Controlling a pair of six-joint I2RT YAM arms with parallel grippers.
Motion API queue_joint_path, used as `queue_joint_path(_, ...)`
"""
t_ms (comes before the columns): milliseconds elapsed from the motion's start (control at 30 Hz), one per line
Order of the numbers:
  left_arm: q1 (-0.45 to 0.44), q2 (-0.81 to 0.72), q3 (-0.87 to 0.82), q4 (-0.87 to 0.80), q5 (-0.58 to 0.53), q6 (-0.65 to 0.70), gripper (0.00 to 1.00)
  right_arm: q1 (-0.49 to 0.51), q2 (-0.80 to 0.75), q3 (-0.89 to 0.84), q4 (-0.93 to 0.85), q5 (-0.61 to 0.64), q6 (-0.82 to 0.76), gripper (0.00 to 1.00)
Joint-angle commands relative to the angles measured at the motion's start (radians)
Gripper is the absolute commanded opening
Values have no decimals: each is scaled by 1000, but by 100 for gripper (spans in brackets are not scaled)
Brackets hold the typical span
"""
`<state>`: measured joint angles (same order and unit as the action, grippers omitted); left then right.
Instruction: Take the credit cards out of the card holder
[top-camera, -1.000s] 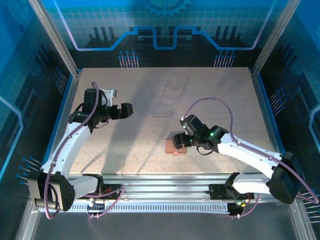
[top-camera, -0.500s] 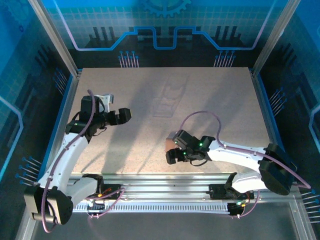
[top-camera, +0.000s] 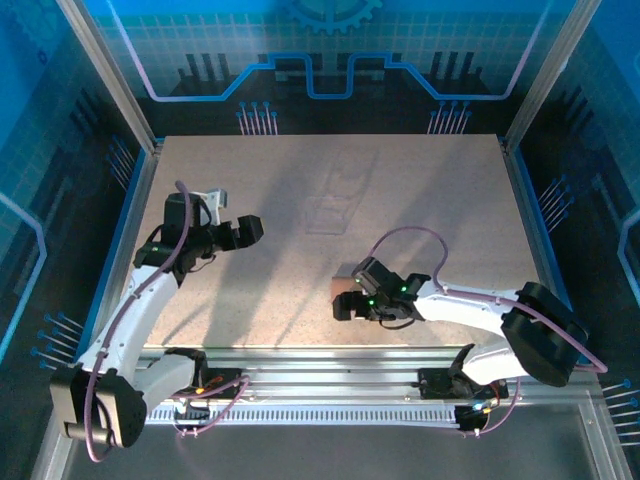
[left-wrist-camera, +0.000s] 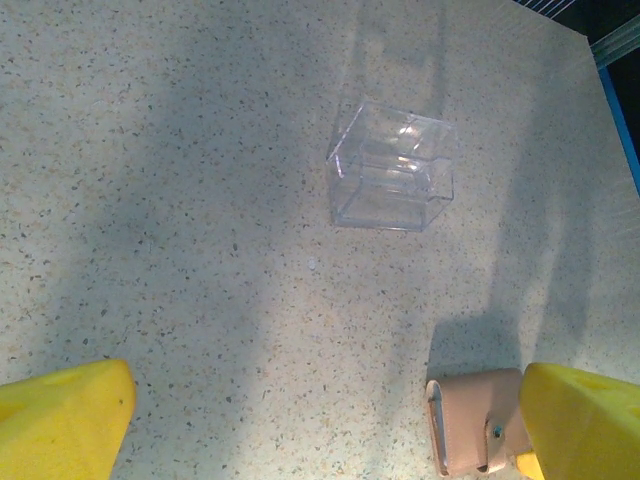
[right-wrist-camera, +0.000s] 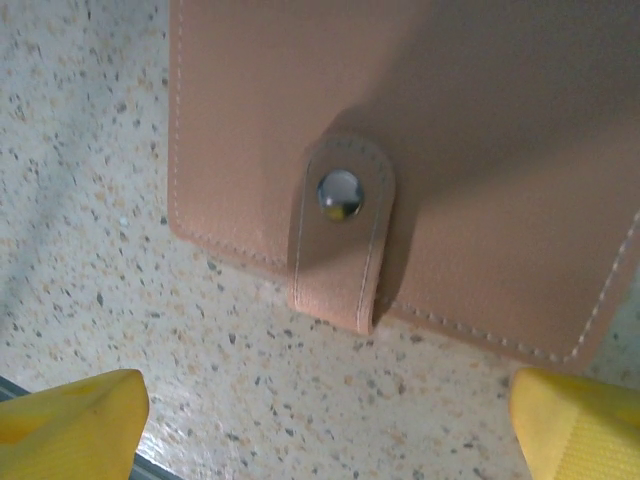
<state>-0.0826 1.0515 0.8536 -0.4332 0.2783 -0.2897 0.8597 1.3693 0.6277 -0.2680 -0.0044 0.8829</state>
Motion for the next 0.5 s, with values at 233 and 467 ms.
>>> queue_joint_path(233, 0, 30, -14, 17, 35, -17, 99, -71, 80, 63, 15, -30, -59, 94)
queue_joint_path(467, 0, 58, -22, 26, 59, -29, 99, -88, 154, 165, -40, -32, -112, 94)
